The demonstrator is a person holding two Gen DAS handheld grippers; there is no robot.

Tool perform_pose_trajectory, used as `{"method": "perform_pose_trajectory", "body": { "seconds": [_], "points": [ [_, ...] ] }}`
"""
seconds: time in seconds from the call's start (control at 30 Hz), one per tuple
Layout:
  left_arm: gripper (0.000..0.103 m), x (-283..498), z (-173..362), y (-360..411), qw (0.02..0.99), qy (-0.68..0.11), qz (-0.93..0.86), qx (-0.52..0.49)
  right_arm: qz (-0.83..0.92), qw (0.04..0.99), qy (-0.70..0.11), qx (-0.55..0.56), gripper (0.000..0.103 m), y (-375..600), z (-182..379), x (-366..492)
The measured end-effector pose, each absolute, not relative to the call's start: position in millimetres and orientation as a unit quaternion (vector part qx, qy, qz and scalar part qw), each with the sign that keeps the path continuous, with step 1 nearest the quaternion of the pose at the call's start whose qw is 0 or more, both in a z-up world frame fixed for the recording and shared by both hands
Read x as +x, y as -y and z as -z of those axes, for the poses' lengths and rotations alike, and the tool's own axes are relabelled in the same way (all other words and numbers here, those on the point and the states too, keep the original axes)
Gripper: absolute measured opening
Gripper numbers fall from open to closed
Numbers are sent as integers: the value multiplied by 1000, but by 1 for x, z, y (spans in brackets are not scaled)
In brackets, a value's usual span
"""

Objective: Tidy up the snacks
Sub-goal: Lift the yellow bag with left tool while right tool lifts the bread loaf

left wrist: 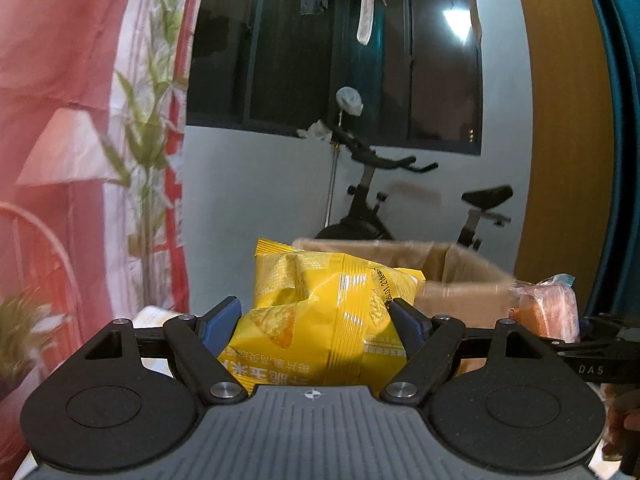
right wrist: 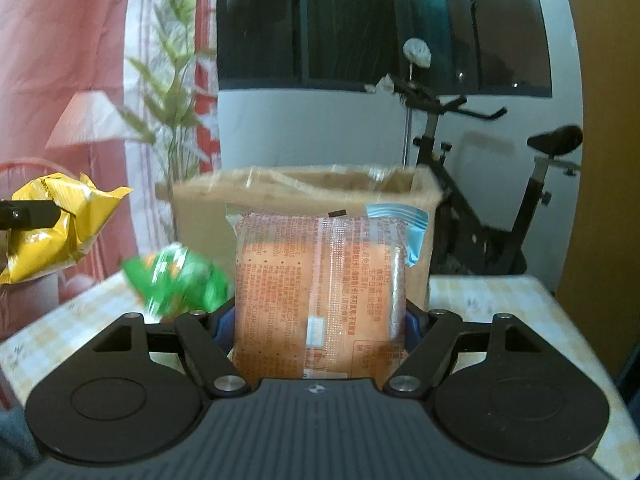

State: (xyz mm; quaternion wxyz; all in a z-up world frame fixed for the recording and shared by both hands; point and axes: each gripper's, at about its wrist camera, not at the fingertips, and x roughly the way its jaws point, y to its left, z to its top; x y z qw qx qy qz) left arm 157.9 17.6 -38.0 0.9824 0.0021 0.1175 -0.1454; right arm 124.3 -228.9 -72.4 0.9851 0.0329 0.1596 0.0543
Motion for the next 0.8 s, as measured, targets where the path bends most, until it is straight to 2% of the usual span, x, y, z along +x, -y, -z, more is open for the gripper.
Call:
{"method": "perform_pose_trajectory", "body": {
  "seconds": [0.4,0.8],
  "points": [
    [83,243,5,26,981,-95,167,-2,-49,995,-89,-3,76,249,6,210],
    [83,299,-1,47,979,-106,173,2,-58,994,-92,-29,76,249,2,266]
  ]
}}
